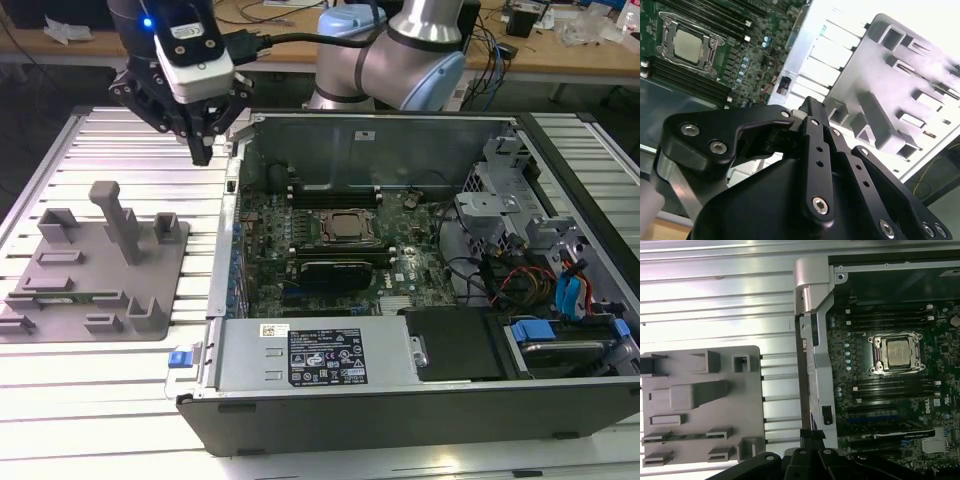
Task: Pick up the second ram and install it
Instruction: 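Reach for the second ram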
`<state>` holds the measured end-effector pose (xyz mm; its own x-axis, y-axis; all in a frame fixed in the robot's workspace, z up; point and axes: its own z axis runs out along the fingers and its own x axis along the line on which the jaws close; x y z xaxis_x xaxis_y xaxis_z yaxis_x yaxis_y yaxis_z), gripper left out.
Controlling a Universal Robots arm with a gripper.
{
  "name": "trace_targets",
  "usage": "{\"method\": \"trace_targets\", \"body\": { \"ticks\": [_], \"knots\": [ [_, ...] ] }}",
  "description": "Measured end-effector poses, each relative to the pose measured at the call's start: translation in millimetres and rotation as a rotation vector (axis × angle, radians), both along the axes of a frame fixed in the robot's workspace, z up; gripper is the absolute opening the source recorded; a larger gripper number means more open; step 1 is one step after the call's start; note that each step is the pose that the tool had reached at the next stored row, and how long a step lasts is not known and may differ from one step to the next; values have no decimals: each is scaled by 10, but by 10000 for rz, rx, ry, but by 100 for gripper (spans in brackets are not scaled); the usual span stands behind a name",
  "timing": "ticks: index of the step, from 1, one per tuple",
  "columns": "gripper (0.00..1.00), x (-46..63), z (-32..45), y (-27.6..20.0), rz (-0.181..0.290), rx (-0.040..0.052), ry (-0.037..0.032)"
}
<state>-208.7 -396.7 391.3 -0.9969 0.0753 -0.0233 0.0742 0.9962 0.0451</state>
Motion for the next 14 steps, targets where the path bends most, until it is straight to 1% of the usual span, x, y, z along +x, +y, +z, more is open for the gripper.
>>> {"method": "trace_targets", "body": {
  "ticks": [4, 6, 9, 13, 14],
  "knots": [
    [8, -111, -2, 0, 0, -1, 0],
    [8, -194, -4, 0, 0, 0, 0],
    [8, -248, -6, 0, -1, 0, 0],
    [8, -376, -20, 0, 0, 1, 0],
    [8, -393, -24, -1, 0, 0, 1]
  ]
}}
